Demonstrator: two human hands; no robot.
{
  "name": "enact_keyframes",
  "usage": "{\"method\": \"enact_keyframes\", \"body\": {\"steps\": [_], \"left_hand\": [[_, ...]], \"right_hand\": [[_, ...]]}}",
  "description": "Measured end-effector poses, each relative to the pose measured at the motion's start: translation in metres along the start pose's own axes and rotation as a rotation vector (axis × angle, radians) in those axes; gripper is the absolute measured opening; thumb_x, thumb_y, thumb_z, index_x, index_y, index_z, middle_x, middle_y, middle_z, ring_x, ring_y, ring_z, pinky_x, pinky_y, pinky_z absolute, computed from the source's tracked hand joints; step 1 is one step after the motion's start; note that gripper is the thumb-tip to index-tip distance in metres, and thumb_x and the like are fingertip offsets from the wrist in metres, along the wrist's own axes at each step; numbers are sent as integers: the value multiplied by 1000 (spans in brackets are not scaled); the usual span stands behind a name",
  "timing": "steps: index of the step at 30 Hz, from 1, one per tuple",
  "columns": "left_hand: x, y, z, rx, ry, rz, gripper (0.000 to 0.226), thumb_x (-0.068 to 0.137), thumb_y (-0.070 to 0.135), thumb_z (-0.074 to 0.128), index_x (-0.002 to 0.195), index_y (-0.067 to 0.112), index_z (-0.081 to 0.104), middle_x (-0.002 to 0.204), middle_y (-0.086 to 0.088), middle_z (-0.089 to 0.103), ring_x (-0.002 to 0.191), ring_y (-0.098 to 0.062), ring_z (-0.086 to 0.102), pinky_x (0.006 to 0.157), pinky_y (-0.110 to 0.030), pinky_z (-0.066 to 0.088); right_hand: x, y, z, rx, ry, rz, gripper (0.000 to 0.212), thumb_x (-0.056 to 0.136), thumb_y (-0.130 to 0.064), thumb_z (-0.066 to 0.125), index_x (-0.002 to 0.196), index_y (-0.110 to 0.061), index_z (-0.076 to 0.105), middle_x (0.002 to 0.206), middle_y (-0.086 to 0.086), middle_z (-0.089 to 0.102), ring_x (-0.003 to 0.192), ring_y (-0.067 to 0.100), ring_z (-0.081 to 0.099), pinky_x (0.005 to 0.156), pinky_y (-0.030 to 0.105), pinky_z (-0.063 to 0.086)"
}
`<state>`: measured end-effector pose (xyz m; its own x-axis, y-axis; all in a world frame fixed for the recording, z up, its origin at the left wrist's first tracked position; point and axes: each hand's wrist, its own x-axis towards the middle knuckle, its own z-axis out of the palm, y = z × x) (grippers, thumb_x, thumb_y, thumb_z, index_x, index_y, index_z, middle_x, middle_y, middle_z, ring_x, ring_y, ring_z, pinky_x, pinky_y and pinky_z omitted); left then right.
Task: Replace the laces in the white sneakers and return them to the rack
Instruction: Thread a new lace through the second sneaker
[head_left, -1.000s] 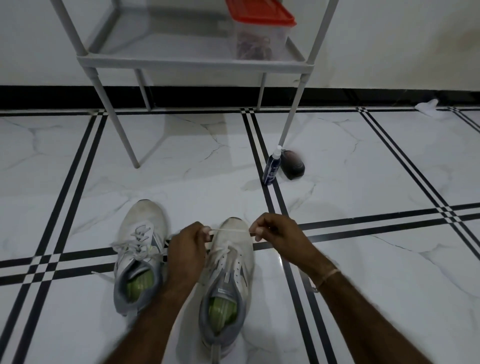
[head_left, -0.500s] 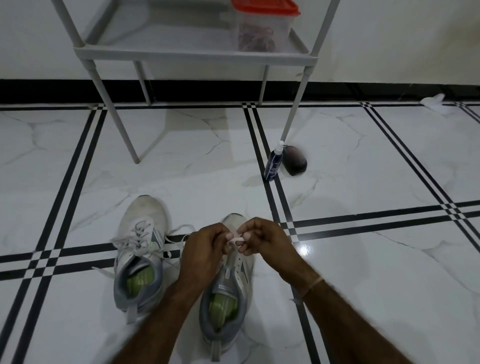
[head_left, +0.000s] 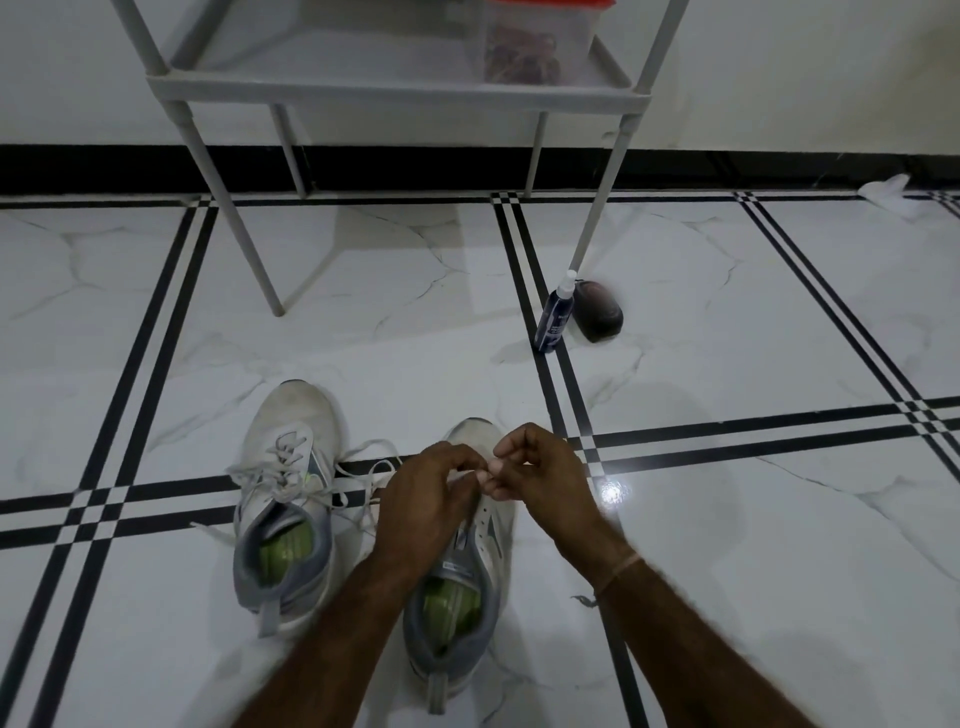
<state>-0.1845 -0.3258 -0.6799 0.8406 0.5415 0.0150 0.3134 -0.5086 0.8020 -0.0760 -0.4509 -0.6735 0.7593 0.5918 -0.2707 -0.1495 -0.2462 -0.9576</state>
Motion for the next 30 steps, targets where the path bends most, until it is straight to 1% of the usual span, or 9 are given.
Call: {"method": "enact_keyframes", "body": {"steps": [5,8,12,15,19,23,25,27,30], "left_hand": [[1,-3,-1,31,1,14,14,85,41,66,77,31,69,72,15,67,74,-2,62,66,-33,50],[3,-12,3,-23,69,-63,8,89,31,69,83,30,73,78,16,69,76,1,63,67,-28,49],[6,-26,7,-142,92,-181,9,87,33,68,83,27,74,81,14,71,78,-2,65,69,-27,49],[2,-24,12,-86,47,-178,13,84,38,66,84,26,73,87,11,69,83,-4,62,75,-30,49],[-2,-19,12,57,-38,-139,23,80,44,55,83,29,72,90,11,63,86,-8,59,77,-33,48],[-3,-23,14,144,-40,-142,12,86,39,60,82,31,69,90,12,60,88,-9,60,75,-31,46],[-6,-26,16,150,-52,-164,8,88,36,65,83,31,70,90,13,57,89,-9,61,72,-29,44],[-10,-27,16,151,-69,-165,7,87,36,67,84,31,70,89,16,54,90,-9,61,70,-27,40],[-14,-25,15,145,-52,-145,5,86,35,69,87,32,72,90,17,54,91,-8,61,71,-26,39]], "right_hand": [[1,2,6,11,16,6,8,92,-2,70,96,-5,63,74,4,67,74,23,75,68,38,63],[1,6,6,-55,92,26,7,96,-14,67,101,-13,63,91,6,72,81,24,75,75,39,62],[-13,17,18,-664,-55,104,63,76,-43,83,126,-20,52,117,-3,49,106,16,55,85,27,52],[-17,22,35,-889,-13,91,80,71,-59,82,129,-16,46,120,3,47,106,20,55,86,33,55],[-15,16,42,-1012,36,35,48,92,-47,66,122,-12,53,119,8,61,101,22,63,84,33,56],[-21,21,47,-1127,-46,-24,44,92,-41,68,122,-12,54,119,9,62,103,24,65,88,33,55],[-22,23,43,-1098,-39,-64,31,95,-31,67,118,-11,59,116,8,66,101,22,65,85,27,51],[-17,24,30,-1008,-24,-41,20,94,-23,68,109,-9,68,108,6,70,98,19,66,84,22,49],[-12,29,5,-610,-19,126,9,86,-9,76,94,-13,79,93,-1,76,88,12,71,89,31,59]]}}
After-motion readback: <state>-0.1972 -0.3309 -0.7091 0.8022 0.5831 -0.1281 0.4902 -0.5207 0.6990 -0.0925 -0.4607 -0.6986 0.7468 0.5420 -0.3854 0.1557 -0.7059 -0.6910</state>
